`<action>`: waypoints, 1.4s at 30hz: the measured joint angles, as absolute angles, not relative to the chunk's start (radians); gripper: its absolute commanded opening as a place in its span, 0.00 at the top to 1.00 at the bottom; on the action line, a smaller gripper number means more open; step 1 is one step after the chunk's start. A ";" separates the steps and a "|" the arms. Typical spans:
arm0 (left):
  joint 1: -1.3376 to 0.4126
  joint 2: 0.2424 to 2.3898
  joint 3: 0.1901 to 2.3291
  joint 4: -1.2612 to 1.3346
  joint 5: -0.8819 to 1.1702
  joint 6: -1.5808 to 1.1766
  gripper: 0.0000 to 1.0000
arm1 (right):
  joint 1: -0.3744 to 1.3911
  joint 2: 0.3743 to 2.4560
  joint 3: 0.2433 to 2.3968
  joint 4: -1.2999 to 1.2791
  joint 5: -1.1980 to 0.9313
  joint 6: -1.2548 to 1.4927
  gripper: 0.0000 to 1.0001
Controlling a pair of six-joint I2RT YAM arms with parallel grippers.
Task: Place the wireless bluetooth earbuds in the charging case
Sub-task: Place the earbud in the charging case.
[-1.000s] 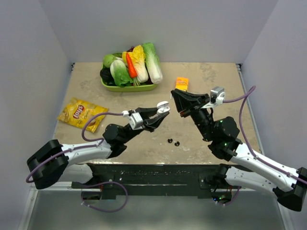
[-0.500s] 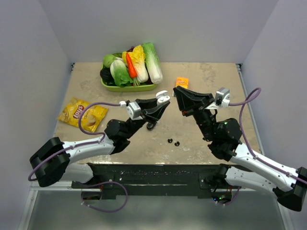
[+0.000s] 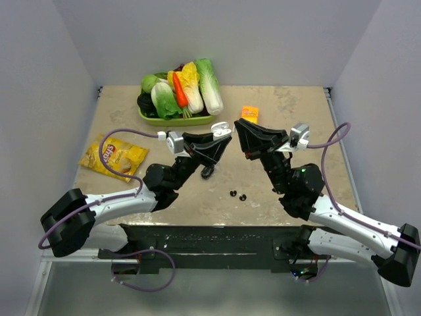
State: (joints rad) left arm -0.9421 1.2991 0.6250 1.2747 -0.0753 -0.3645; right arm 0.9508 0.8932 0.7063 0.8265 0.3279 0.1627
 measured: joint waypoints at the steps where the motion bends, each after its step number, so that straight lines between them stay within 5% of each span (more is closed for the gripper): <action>1: -0.942 1.299 0.628 1.275 -0.075 -0.377 1.00 | 0.951 0.898 0.704 0.834 0.327 0.160 1.00; 42: -0.942 1.284 0.649 1.270 -0.019 -0.450 1.00 | 0.951 0.960 0.683 0.884 0.331 0.083 1.00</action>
